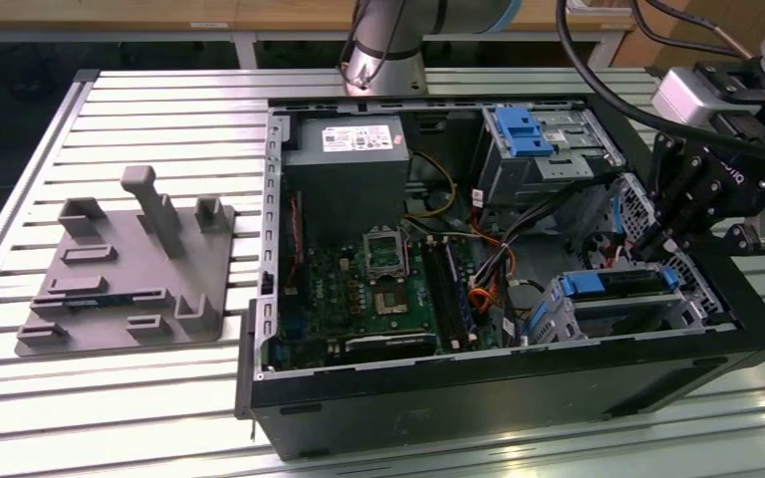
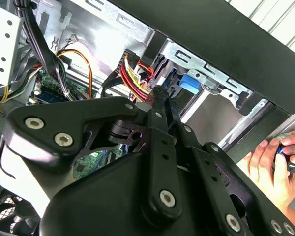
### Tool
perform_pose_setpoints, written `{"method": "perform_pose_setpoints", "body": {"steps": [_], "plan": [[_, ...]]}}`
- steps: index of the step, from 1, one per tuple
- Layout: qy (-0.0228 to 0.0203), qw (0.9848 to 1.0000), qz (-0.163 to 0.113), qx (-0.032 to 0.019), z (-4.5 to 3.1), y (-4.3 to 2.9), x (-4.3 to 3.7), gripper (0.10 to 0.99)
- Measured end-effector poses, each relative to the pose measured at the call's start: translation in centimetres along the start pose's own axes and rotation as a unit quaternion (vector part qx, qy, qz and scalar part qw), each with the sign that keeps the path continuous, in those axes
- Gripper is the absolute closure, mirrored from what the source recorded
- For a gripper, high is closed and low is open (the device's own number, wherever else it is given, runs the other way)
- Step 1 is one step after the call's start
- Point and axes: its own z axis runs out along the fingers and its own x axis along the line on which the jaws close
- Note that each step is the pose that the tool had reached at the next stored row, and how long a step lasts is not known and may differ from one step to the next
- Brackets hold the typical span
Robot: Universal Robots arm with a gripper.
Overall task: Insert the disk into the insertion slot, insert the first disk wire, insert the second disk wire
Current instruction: 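Insert the first disk wire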
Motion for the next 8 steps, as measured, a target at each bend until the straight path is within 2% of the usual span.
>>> {"method": "perform_pose_setpoints", "body": {"steps": [8], "plan": [[0.0001, 1.0000, 0.000, 0.0000, 0.05, 0.00, 0.17, 0.922]]}}
